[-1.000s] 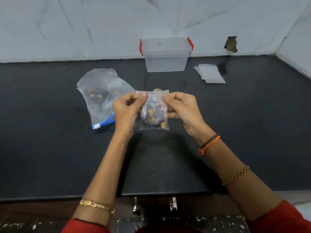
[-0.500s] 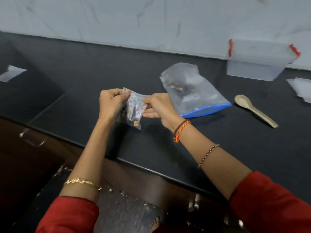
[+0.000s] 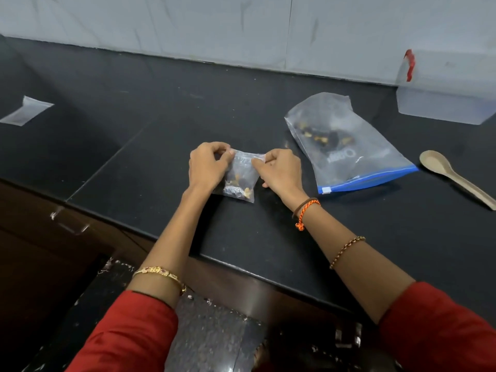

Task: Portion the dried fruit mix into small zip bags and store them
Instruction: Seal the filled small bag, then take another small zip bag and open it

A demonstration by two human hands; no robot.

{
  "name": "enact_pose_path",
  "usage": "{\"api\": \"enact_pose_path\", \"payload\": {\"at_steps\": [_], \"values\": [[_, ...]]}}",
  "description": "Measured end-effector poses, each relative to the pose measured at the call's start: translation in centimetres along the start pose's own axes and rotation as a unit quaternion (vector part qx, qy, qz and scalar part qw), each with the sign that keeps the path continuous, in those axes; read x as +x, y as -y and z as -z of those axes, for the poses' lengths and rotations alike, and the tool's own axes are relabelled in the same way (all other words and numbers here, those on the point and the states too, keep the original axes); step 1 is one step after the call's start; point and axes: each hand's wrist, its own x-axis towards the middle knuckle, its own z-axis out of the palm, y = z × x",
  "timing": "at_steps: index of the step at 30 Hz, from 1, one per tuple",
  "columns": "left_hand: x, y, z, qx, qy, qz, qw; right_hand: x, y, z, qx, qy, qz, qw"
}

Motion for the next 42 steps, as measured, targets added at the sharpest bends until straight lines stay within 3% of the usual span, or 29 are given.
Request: {"api": "enact_pose_path", "payload": {"at_steps": [9, 17, 22, 26, 30, 35, 38, 42], "values": [[-1.2, -2.7, -0.3, -0.072, -0.111, -0.025, 0.991, 0.4, 0.3, 2.7, 0.075, -0.009, 0.012, 0.997], [-3.8, -12.4, -8.3, -0.209, -0.004, -0.053, 0.976, 1.4, -2.0, 14.4, 0.197, -0.079, 0.037, 0.977], [-6.7, -19.4, -16.2, -0.264, 0.061, -0.051, 0.961, 1.2, -7.9, 23.9, 0.188, -0.122, 0.014, 0.974], [-9.4, -24.7, -22.8, -0.266, 0.113, -0.06, 0.955, 1.8, -14.4, 30.6, 0.131, -0.214, -0.021, 0.968], [-11.4, -28.8, -28.2, -0.25, 0.149, -0.052, 0.955, 2.5, -19.3, 35.8, 0.062, -0.296, -0.068, 0.951], [-11.9, -32.7, -33.7, -0.211, 0.168, -0.039, 0.962, 4.1, -23.5, 40.5, 0.042, -0.315, -0.088, 0.944], [-11.3, -34.2, -36.8, -0.103, 0.155, -0.112, 0.976, 6.4, -25.1, 42.1, 0.037, -0.324, -0.084, 0.942], [-10.2, -36.0, -40.7, 0.058, 0.175, -0.206, 0.961, 10.5, -26.3, 43.2, -0.005, -0.294, -0.102, 0.95]]}}
